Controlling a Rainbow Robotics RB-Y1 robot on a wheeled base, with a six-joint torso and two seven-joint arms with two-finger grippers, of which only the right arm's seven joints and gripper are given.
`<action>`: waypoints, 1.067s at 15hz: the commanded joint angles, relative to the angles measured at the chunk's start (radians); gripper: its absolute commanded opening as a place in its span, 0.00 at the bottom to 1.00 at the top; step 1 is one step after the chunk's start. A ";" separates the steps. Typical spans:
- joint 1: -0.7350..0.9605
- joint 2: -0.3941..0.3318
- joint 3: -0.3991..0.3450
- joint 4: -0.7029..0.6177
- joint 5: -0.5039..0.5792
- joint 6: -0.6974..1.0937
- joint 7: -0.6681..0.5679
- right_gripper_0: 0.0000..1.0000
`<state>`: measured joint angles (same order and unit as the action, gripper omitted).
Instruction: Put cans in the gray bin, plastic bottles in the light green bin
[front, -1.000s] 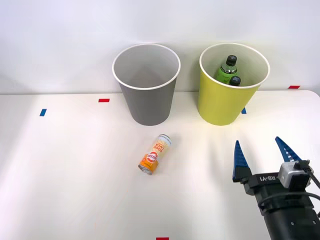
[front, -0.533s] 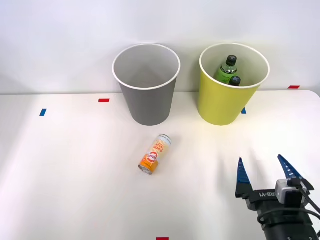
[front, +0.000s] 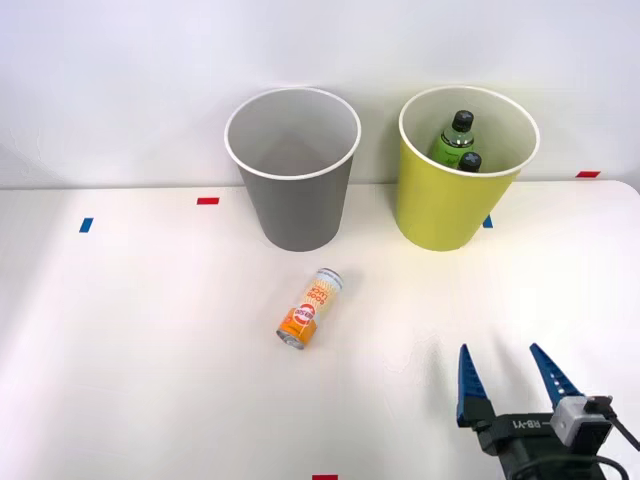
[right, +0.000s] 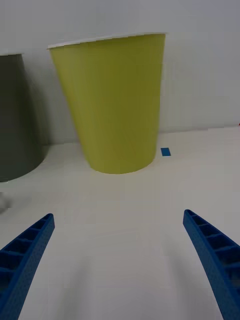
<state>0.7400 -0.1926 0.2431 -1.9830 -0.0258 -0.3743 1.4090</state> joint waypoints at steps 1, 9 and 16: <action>-0.016 -0.057 0.042 0.019 0.026 -0.026 -0.030 0.88; -0.053 -0.139 0.124 0.119 0.053 -0.115 -0.018 0.88; -0.048 -0.157 0.182 0.164 0.029 -0.238 0.131 0.88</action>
<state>0.6824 -0.3545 0.4205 -1.8194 0.0283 -0.5955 1.4899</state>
